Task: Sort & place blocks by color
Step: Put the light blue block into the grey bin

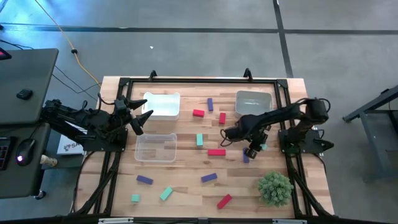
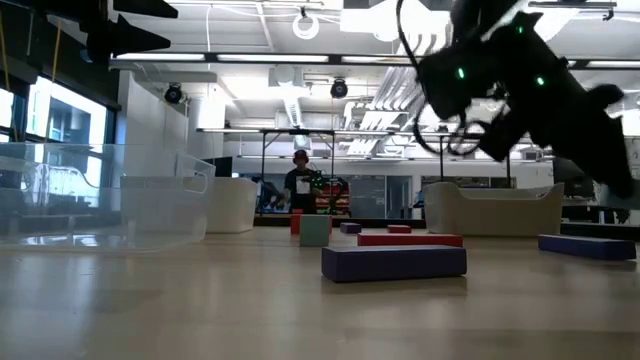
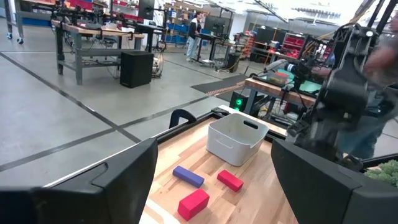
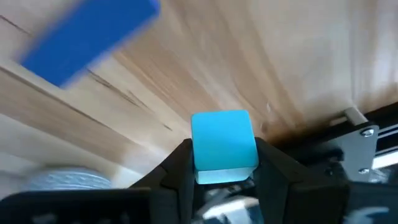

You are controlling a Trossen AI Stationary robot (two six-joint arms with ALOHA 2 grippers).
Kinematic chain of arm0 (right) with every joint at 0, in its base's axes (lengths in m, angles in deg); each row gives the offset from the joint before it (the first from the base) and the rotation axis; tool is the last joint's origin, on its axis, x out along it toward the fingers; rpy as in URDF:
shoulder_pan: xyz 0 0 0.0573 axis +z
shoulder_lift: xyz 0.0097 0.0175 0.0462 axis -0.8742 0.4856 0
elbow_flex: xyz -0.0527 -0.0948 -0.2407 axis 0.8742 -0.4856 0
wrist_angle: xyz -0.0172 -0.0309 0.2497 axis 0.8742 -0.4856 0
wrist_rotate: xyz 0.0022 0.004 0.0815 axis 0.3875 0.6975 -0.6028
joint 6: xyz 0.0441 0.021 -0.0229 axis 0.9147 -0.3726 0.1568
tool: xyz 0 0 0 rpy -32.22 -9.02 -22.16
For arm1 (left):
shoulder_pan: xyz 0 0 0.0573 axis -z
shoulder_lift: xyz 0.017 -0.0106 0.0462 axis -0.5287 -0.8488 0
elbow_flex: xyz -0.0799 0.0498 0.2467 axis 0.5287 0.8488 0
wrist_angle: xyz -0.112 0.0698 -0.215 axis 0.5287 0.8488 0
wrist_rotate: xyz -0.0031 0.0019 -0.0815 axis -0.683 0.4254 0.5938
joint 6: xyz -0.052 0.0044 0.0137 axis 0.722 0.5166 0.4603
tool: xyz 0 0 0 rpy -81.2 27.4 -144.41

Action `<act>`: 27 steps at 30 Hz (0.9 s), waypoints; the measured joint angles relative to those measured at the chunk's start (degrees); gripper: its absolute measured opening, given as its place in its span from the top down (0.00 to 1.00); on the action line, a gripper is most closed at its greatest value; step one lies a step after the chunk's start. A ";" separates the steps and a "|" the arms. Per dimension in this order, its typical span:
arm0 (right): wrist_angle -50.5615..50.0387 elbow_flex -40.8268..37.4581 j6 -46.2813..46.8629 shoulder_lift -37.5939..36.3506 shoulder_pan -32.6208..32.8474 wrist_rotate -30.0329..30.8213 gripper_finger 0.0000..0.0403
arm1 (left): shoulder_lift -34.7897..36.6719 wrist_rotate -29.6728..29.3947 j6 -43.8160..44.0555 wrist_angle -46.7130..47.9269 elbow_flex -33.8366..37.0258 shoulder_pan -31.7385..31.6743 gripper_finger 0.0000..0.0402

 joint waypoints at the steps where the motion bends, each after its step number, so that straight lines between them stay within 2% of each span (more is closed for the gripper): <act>1: 0.26 0.76 1.73 -1.03 -0.10 0.87 0.74 | 0.00 0.00 0.00 0.00 0.00 0.00 0.24; 12: 4.95 8.15 15.53 -10.82 -3.38 12.57 0.74 | 0.00 0.15 -2.86 0.02 0.00 -0.01 0.24; 20: 12.17 8.77 15.78 -16.82 -8.75 20.79 0.74 | 0.01 0.79 -4.52 0.01 0.00 0.00 0.24; 27: 17.18 8.79 11.47 -18.85 -16.35 26.09 0.73 | 0.00 0.76 -4.51 0.00 0.00 0.00 0.24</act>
